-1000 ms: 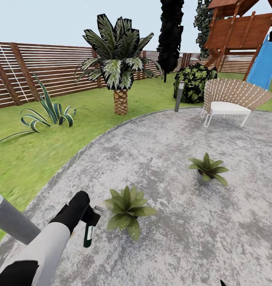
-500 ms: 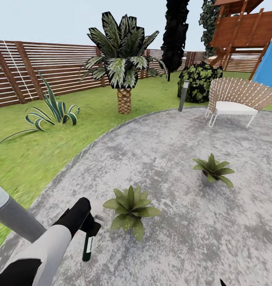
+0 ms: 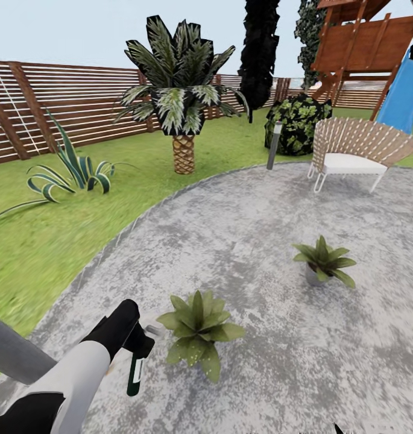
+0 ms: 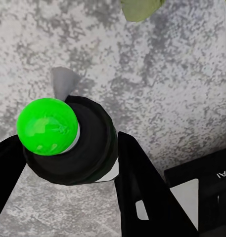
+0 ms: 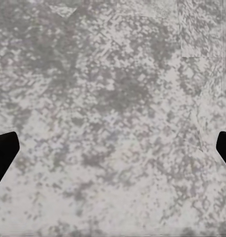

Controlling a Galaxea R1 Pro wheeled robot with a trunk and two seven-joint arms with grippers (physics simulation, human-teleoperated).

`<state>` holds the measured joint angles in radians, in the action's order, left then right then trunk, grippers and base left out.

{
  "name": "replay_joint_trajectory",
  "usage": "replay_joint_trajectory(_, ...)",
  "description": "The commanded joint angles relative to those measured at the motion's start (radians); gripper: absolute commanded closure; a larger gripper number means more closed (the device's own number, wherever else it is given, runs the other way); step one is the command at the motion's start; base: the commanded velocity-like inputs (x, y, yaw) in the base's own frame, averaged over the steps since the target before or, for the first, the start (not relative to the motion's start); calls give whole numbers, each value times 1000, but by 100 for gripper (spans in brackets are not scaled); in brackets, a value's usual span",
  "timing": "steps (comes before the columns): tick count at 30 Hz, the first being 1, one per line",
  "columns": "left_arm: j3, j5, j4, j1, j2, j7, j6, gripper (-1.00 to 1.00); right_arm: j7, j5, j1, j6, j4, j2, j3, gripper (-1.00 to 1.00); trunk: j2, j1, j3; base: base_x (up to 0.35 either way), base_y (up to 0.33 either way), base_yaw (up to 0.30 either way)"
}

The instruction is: Pick up the pesticide atomizer in the garden and spray insectifuge to fully cover both potted plants in the garden.

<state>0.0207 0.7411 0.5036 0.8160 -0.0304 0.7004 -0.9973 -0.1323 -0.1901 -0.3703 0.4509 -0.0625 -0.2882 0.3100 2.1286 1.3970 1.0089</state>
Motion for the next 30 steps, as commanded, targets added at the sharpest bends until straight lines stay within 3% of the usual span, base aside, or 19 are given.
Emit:
replay_joint_trajectory(1,2,11,3,0,0,10,-3,100,-4,-8,-1,3,1,0,9,-100,0,0,1,1,0,-140)
replay_joint_trajectory(5,2,11,5,0,0,10,-4,100,-4,-8,-1,3,1,0,9,-100,0,0,1,0,0,-50)
replay_joint_trajectory(13,1,11,6,0,0,10,-3,100,-4,-8,-1,3,1,0,9,-100,56,31,30,0,0,-2)
replay_joint_trajectory(20,-1,14,-6,-5,12,9,1,100,-4,-8,-1,3,1,0,9,-100,56,31,36,0,0,0)
replay_joint_trajectory(24,1,14,7,-77,4,7,3,100,-4,-8,-1,3,1,0,8,-100,56,31,36,0,0,0)
replay_joint_trajectory(30,4,12,10,-84,-1,8,8,100,-4,-8,-1,3,1,0,8,-100,56,31,36,0,0,0)
